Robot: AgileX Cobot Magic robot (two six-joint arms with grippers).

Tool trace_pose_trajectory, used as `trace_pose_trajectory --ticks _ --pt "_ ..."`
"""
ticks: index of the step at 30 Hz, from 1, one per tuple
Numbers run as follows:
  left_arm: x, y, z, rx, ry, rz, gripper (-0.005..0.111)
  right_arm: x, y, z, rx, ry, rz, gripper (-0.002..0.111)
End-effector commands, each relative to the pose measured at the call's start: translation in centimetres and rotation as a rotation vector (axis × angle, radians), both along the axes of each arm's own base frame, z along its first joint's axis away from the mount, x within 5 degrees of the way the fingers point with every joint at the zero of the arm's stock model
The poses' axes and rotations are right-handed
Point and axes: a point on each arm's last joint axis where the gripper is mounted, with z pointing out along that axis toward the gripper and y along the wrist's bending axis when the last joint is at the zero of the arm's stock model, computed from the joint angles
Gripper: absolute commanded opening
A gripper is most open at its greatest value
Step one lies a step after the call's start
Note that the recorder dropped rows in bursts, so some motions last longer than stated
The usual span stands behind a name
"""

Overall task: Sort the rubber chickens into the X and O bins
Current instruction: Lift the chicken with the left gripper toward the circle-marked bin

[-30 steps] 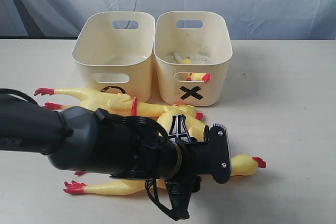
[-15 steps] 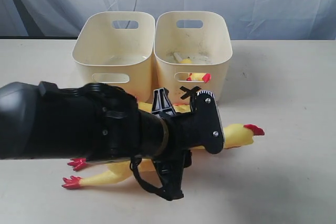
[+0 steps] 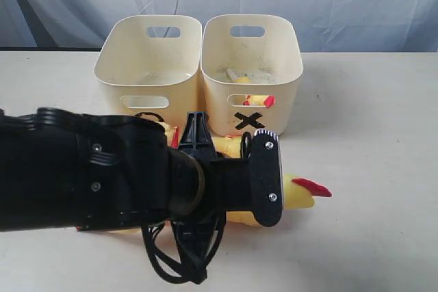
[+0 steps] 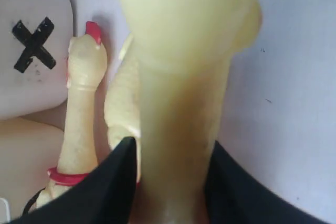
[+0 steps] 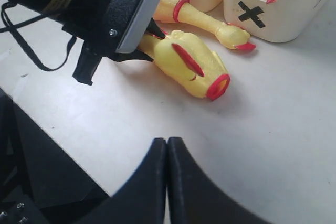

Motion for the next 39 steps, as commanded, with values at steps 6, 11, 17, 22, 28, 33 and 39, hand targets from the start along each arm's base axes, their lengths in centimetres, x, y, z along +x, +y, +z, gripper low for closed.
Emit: trace_pose_trajectory --ticks 6,11,17,22,28,33,39 --pt "0.3 0.6 3.1 0.043 -0.038 0.072 0.005 0.0 -0.1 0.0 0.004 -0.015 -0.009 -0.001" --pt "0.3 0.2 4.3 -0.022 -0.054 0.056 0.0 0.0 -0.1 0.0 0.003 -0.017 -0.008 -0.001" --pt "0.3 0.8 4.3 0.023 -0.045 0.087 0.0 0.0 -0.1 0.0 0.003 -0.017 -0.008 -0.001" --pt "0.4 2.0 4.4 0.167 -0.058 0.139 0.0 0.0 -0.1 0.0 0.004 -0.015 -0.009 -0.001" --pt "1.1 2.4 5.9 0.253 -0.134 0.132 0.0 0.0 -0.1 0.0 0.003 -0.017 -0.008 -0.001" --pt "2.3 2.5 7.7 0.321 -0.318 0.104 0.0 0.0 -0.1 0.0 0.003 -0.017 -0.008 -0.001" --pt "3.1 2.8 9.4 0.417 -0.44 0.083 0.0 0.0 -0.1 0.0 0.003 -0.017 -0.008 -0.001"
